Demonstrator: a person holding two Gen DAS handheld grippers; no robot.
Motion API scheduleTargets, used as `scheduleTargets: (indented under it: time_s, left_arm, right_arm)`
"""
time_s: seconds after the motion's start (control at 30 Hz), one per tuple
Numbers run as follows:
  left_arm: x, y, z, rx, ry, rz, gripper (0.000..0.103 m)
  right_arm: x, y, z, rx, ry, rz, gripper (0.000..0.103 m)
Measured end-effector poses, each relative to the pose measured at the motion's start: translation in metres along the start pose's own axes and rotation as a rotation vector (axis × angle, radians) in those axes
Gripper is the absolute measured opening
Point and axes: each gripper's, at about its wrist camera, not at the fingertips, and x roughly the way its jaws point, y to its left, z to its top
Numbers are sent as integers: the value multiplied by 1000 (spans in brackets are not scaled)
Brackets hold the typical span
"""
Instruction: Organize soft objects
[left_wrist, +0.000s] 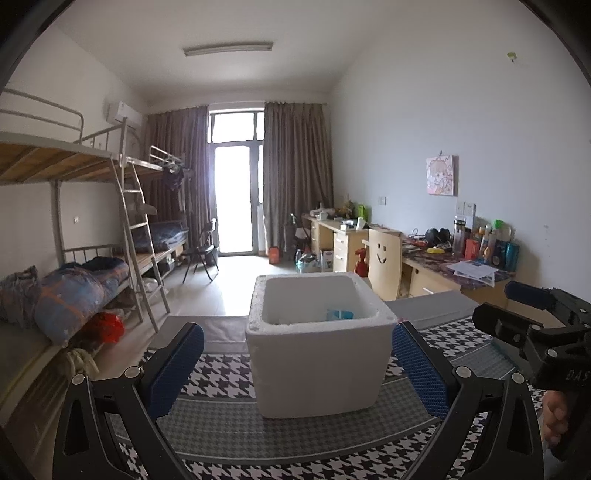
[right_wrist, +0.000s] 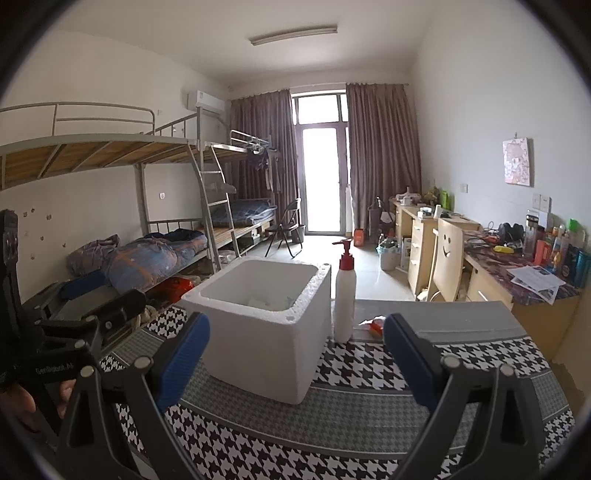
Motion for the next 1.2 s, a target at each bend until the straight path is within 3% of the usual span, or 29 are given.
scheduleTargets:
  time_s: [1.2]
  left_arm:
    - [-13,-4,-34,-40,-4,24,102]
  right_arm:
    - [-26,-1,-46,41,-24,-45,97]
